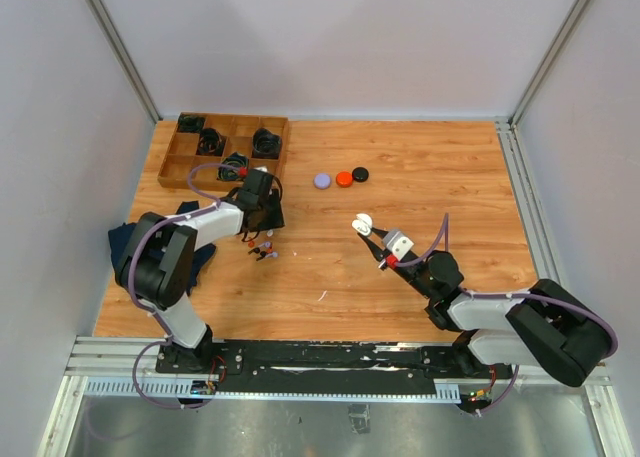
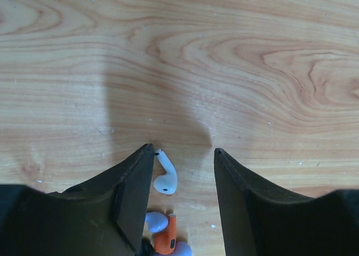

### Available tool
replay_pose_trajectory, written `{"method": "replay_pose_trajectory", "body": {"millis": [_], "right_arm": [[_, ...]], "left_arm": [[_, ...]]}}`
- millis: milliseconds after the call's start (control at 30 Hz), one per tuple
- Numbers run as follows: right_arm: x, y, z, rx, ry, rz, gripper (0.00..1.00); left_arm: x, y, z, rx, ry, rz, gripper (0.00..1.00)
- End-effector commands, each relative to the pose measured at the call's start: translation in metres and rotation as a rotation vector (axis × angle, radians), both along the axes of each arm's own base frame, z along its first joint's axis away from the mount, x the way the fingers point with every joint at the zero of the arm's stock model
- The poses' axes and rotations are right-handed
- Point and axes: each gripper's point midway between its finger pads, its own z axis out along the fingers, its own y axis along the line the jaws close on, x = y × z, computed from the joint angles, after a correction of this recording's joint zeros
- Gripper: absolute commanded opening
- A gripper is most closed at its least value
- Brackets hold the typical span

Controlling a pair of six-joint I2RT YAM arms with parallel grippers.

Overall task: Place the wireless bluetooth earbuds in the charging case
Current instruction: Pick up the earbud from the center of the board.

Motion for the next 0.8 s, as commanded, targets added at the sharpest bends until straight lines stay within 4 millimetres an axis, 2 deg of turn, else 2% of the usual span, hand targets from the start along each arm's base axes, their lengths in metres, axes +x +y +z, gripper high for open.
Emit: {"method": "replay_pose_trajectory", "body": {"millis": [0, 333, 567, 633, 767], "right_arm": [[-0.002, -0.004, 0.008, 0.008, -0.036, -0.015, 0.01], [-0.002, -0.004, 0.009, 0.008, -0.04, -0.016, 0.01], [-0.003, -0.004, 0.009, 0.004, -0.038, -0.011, 0.01], [-0.003, -0.003, 0.009, 0.004, -0.038, -0.01, 0.01], [-0.003, -0.003, 0.009, 0.003, -0.038, -0.007, 0.01]], "left_arm": [[-0.01, -0.011, -0.007, -0.045, 0.075, -0.047, 0.52], [-0.039, -0.049, -0.002, -0.088, 0.132, -0.188, 0.51], [-0.057, -0.049, 0.002, -0.082, 0.144, -0.227, 0.51], [-0.057, -0.047, 0.01, -0.079, 0.124, -0.227, 0.51], [-0.046, -0.036, 0.033, -0.036, 0.051, -0.181, 0.52]]}}
